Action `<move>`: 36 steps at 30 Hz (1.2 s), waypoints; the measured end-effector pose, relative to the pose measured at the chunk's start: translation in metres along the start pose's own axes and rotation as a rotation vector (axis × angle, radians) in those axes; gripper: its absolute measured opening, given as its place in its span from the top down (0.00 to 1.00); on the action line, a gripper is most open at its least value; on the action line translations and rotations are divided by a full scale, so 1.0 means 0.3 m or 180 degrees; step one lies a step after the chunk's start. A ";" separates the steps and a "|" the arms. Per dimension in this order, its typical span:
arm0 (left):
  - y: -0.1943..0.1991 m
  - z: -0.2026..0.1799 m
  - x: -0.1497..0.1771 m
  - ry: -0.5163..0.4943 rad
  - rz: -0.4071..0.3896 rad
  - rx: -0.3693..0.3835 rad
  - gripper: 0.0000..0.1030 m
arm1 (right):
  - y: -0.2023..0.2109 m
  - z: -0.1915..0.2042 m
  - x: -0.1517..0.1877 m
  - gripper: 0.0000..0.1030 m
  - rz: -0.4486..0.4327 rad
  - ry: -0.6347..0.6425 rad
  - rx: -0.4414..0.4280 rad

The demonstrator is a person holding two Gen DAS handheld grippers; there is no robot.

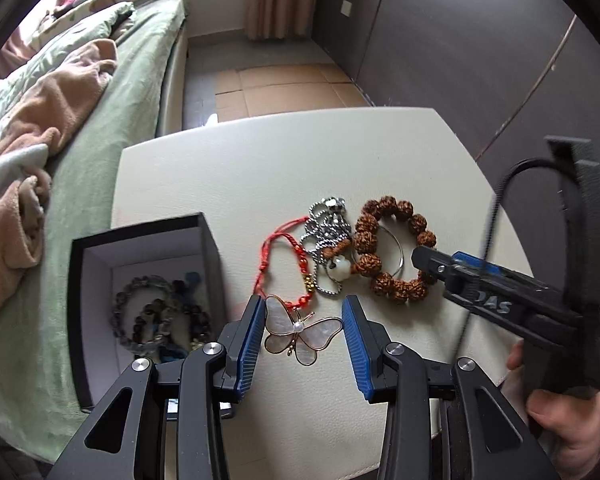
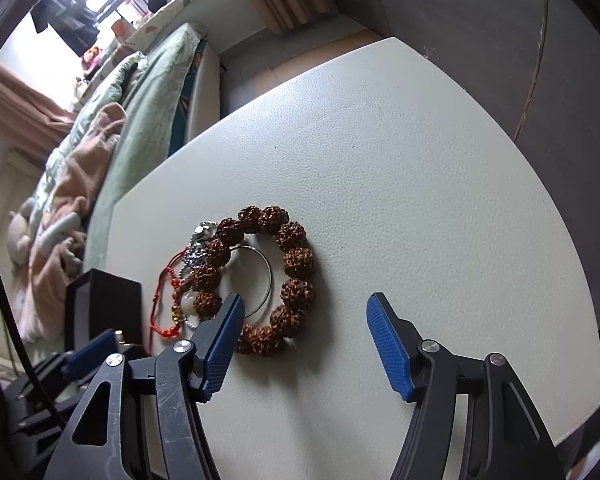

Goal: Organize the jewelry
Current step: 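Carry the pendant into the box and open the left tool while the right tool grasps the brown bead bracelet, then lower the brown bead bracelet into the black box and open the right tool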

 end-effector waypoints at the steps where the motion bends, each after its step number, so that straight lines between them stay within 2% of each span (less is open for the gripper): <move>1: 0.013 0.007 0.000 0.0018 -0.0026 0.0003 0.60 | -0.002 0.010 -0.004 0.44 -0.0045 0.0056 0.0091; 4: 0.061 0.032 -0.006 0.0066 -0.0126 0.0010 0.60 | -0.011 0.036 -0.009 0.61 -0.0076 0.0225 0.0424; 5: 0.080 0.044 -0.008 0.0080 -0.0157 0.0011 0.60 | -0.012 0.039 -0.009 0.78 -0.0053 0.0226 0.0328; 6: 0.095 0.057 -0.013 0.0093 -0.0187 0.0010 0.60 | -0.009 0.035 -0.009 0.80 -0.0012 0.0180 0.0244; 8: 0.118 0.084 -0.018 0.0121 -0.0237 0.0008 0.60 | 0.015 0.028 -0.005 0.80 -0.0074 0.0142 0.0215; 14: 0.149 0.167 -0.025 0.0284 -0.0316 0.0000 0.60 | 0.137 0.024 0.019 0.80 -0.0331 0.0059 -0.0267; 22: 0.164 0.252 -0.015 0.0556 -0.0357 0.0103 0.59 | 0.258 0.115 0.029 0.80 -0.0571 0.0137 -0.0570; 23: 0.166 0.258 -0.015 0.0577 -0.0352 0.0134 0.57 | 0.271 0.124 0.033 0.80 -0.0585 0.0146 -0.0595; 25: 0.174 0.268 -0.011 0.0616 -0.0371 0.0184 0.44 | 0.291 0.151 0.035 0.80 -0.0618 0.0177 -0.0630; 27: 0.192 0.280 -0.005 0.0664 -0.0451 0.0202 0.24 | 0.314 0.179 0.037 0.80 -0.0658 0.0225 -0.0644; 29: 0.214 0.292 -0.001 0.0700 -0.0541 0.0207 0.19 | 0.327 0.207 0.036 0.80 -0.0678 0.0267 -0.0675; 36: 0.252 0.363 0.025 0.0853 -0.0610 0.0218 0.19 | 0.379 0.301 0.043 0.80 -0.0733 0.0439 -0.0789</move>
Point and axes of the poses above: each gripper's, at about its wrist camera, not at the fingertips, and y roughly against the way its jaws point, z to its left, x to its underside, the point moved 2 cm from there along -y, roughly the way its jaws point, and after that the axes turned 1 degree about z, right-handed, at the moved point
